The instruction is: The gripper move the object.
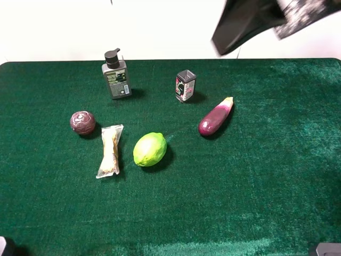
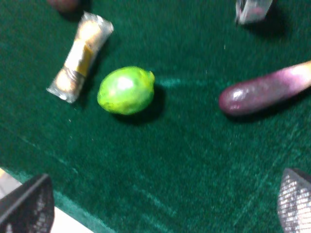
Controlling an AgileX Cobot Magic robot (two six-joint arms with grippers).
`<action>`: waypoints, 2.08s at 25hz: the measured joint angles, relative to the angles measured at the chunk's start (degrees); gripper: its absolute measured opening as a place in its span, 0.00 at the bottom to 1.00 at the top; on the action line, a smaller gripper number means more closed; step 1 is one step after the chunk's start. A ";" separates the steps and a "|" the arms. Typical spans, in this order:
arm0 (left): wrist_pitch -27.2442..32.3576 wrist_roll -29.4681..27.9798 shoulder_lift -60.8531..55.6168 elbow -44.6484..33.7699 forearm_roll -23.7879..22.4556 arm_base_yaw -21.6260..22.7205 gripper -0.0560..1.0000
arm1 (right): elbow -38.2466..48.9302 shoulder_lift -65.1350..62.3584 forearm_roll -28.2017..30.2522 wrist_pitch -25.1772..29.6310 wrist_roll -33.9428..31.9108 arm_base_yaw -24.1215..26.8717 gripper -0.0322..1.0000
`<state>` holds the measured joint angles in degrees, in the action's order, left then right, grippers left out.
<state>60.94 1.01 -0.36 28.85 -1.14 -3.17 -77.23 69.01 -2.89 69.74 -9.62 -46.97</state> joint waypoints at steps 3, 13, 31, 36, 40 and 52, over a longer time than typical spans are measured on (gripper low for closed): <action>0.00 0.00 0.00 0.00 0.00 0.00 0.92 | 0.00 -3.94 0.20 0.04 0.40 0.00 0.70; 0.00 0.00 0.00 0.00 0.00 0.00 0.92 | 4.48 -17.53 3.37 0.07 0.73 0.00 0.70; 0.00 0.00 0.00 0.00 0.00 0.00 0.92 | 35.45 -52.29 4.07 -3.16 3.99 27.29 0.70; 0.00 0.00 0.00 0.00 0.00 0.00 0.92 | 41.94 -62.49 4.01 -4.71 4.21 34.24 0.70; 0.00 0.00 0.00 0.00 0.00 0.00 0.92 | 43.66 -67.71 4.01 -5.86 4.58 38.14 0.70; 0.00 0.00 0.00 0.00 0.00 0.00 0.92 | 48.76 -69.38 2.89 -10.61 8.73 44.82 0.70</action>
<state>60.94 1.01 -0.36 28.85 -1.14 -3.17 -28.48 -0.37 0.00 59.13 -0.89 -2.15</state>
